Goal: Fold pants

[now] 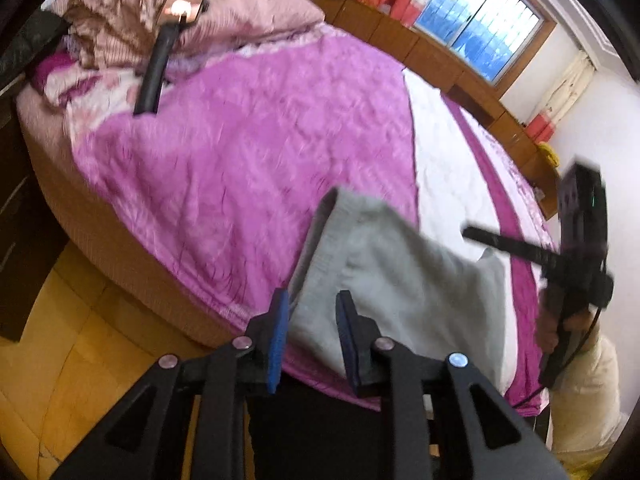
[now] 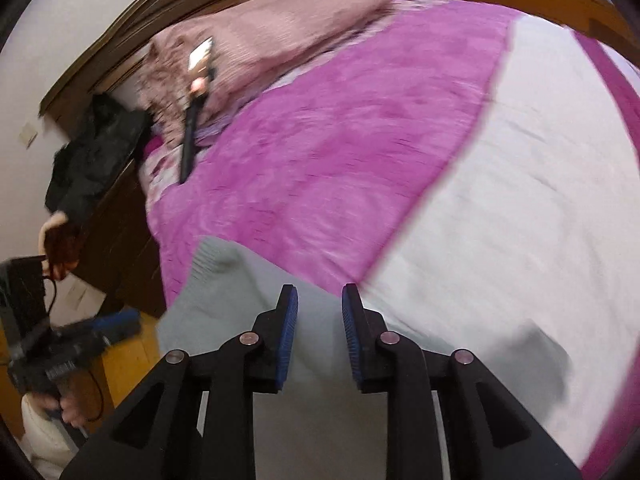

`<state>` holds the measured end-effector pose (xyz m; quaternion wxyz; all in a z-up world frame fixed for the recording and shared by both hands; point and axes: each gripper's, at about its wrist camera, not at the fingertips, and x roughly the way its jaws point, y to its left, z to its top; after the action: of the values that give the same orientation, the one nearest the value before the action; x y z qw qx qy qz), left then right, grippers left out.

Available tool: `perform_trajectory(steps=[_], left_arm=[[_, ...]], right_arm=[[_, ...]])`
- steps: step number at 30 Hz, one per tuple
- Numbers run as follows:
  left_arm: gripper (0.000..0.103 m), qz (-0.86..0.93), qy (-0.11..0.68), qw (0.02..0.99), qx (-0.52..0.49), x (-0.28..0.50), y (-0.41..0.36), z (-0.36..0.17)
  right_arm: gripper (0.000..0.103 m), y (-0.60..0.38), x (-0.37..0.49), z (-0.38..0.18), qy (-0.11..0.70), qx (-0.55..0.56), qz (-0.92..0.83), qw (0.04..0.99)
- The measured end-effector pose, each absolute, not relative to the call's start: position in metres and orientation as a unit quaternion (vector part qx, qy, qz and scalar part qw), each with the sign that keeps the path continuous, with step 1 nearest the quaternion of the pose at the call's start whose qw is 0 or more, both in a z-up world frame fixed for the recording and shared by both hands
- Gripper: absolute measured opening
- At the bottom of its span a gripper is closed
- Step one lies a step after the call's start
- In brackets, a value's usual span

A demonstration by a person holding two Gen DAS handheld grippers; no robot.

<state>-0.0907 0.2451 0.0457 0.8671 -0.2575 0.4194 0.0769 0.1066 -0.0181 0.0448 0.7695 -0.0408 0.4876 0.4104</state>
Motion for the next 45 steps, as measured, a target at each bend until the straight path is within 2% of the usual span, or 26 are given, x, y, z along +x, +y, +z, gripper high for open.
perform_trajectory(steps=[6, 9, 11, 15, 23, 31, 35, 41, 45], left_arm=[[0.025, 0.043, 0.425, 0.873, -0.237, -0.058, 0.217, 0.047], [0.019, 0.04, 0.438, 0.868, -0.23, -0.044, 0.206, 0.034], [0.018, 0.061, 0.459, 0.859, -0.218, -0.035, 0.204, 0.02], [0.003, 0.079, 0.477, 0.846, -0.224, -0.038, 0.215, 0.003], [0.003, 0.086, 0.494, 0.834, -0.231, -0.045, 0.217, 0.013], [0.003, 0.072, 0.426, 0.877, -0.211, -0.009, 0.211, 0.05], [0.003, 0.084, 0.428, 0.873, -0.217, 0.021, 0.218, 0.031], [0.004, 0.089, 0.452, 0.856, -0.233, 0.037, 0.233, -0.007], [0.005, 0.089, 0.455, 0.856, -0.229, 0.036, 0.233, -0.004]], right_arm=[[0.016, -0.089, 0.108, 0.039, 0.497, 0.013, 0.352, 0.793], [0.016, -0.105, 0.114, 0.025, 0.512, 0.027, 0.329, 0.793], [0.016, -0.11, 0.12, 0.016, 0.516, 0.025, 0.314, 0.796], [0.014, -0.118, 0.142, -0.01, 0.526, 0.019, 0.273, 0.805], [0.013, -0.132, 0.157, -0.025, 0.501, 0.062, 0.287, 0.814], [0.014, -0.144, 0.123, 0.016, 0.466, 0.07, 0.278, 0.837], [0.014, -0.149, 0.108, 0.016, 0.473, 0.075, 0.279, 0.832], [0.014, -0.155, 0.109, -0.018, 0.508, 0.089, 0.273, 0.812], [0.015, -0.156, 0.113, -0.024, 0.512, 0.105, 0.275, 0.807]])
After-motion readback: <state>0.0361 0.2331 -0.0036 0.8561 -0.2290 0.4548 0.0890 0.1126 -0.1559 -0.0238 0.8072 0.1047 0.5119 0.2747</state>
